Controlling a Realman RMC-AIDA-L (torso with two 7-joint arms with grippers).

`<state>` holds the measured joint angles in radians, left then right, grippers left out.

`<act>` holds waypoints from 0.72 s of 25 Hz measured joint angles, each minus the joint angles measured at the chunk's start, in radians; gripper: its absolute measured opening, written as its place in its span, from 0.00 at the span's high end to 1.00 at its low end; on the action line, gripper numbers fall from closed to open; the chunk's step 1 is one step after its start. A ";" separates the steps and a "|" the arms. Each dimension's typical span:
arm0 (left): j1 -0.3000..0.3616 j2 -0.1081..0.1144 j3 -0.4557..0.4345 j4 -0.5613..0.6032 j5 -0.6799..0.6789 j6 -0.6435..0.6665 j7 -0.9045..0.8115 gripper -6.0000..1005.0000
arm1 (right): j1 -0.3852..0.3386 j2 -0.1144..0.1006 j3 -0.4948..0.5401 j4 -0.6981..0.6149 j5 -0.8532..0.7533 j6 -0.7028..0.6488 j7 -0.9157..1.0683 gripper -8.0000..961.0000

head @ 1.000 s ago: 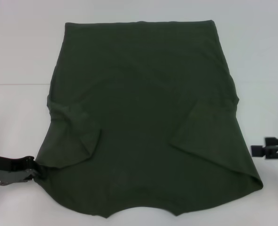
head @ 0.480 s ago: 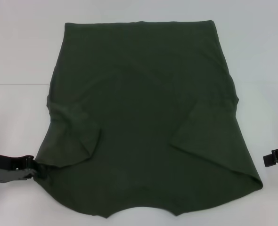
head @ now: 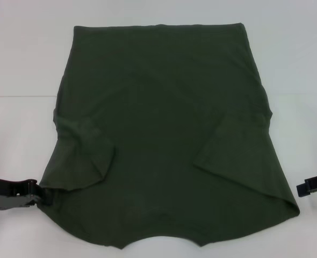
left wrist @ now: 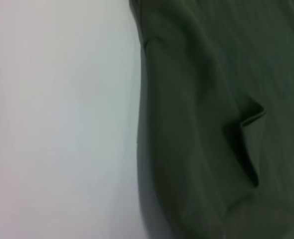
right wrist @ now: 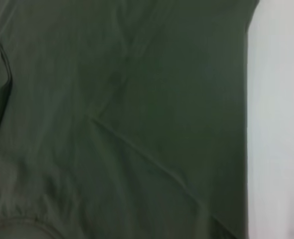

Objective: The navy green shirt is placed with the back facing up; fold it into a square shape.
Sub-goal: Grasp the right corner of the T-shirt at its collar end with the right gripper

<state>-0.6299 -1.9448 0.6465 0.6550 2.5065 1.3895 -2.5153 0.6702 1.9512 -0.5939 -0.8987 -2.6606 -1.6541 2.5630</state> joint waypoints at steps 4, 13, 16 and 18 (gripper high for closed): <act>0.002 0.000 0.000 0.000 0.000 -0.004 0.002 0.94 | 0.001 0.004 -0.005 0.027 0.001 0.027 -0.009 0.07; 0.002 0.000 -0.001 0.000 0.000 -0.009 0.004 0.94 | 0.006 0.006 -0.021 0.102 0.002 0.096 -0.017 0.04; 0.002 0.000 -0.001 0.000 -0.001 -0.009 0.004 0.94 | 0.005 0.012 -0.026 0.106 0.002 0.107 -0.019 0.04; 0.002 0.000 -0.001 0.000 -0.001 -0.009 0.004 0.93 | 0.005 0.016 -0.027 0.107 0.002 0.110 -0.023 0.04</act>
<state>-0.6284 -1.9451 0.6457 0.6550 2.5056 1.3805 -2.5111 0.6749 1.9672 -0.6209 -0.7919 -2.6583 -1.5440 2.5403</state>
